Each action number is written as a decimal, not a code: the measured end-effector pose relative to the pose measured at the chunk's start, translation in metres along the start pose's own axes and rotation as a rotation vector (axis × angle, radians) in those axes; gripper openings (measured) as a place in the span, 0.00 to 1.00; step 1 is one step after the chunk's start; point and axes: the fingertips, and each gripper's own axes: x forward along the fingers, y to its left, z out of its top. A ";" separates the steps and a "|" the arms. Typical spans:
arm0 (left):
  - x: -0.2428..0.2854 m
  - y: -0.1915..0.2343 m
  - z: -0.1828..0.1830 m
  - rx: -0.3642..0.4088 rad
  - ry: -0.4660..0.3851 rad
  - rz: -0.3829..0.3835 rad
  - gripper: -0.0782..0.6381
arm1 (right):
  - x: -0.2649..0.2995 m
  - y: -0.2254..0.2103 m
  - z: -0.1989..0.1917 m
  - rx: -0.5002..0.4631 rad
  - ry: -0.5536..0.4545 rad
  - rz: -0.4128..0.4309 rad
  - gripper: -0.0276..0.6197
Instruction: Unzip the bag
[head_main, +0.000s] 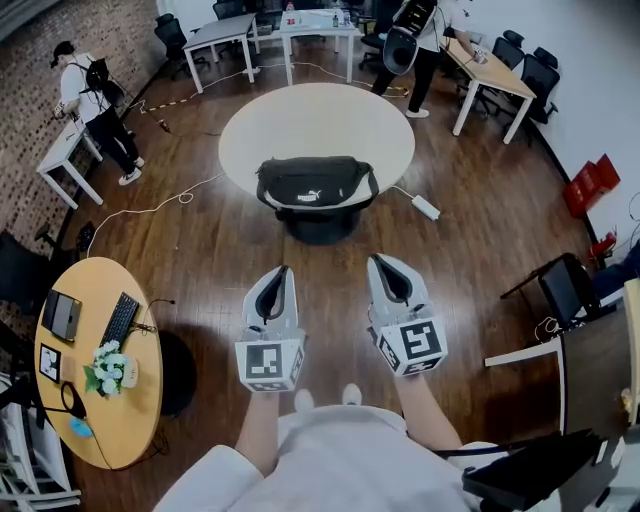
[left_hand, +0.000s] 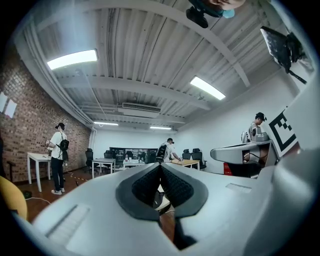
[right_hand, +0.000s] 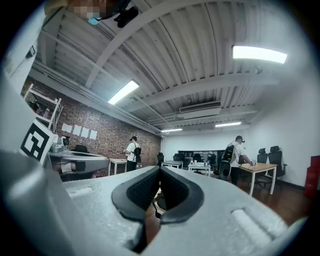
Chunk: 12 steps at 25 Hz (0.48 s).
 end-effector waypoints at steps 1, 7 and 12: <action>-0.001 0.000 0.000 0.000 -0.001 -0.006 0.13 | 0.000 0.001 -0.003 0.003 0.007 -0.003 0.03; 0.009 0.009 -0.004 0.005 0.010 -0.046 0.13 | 0.014 0.005 -0.019 0.031 0.041 -0.021 0.03; 0.014 0.008 0.006 0.004 0.020 -0.072 0.13 | 0.023 0.003 -0.029 0.032 0.087 -0.014 0.03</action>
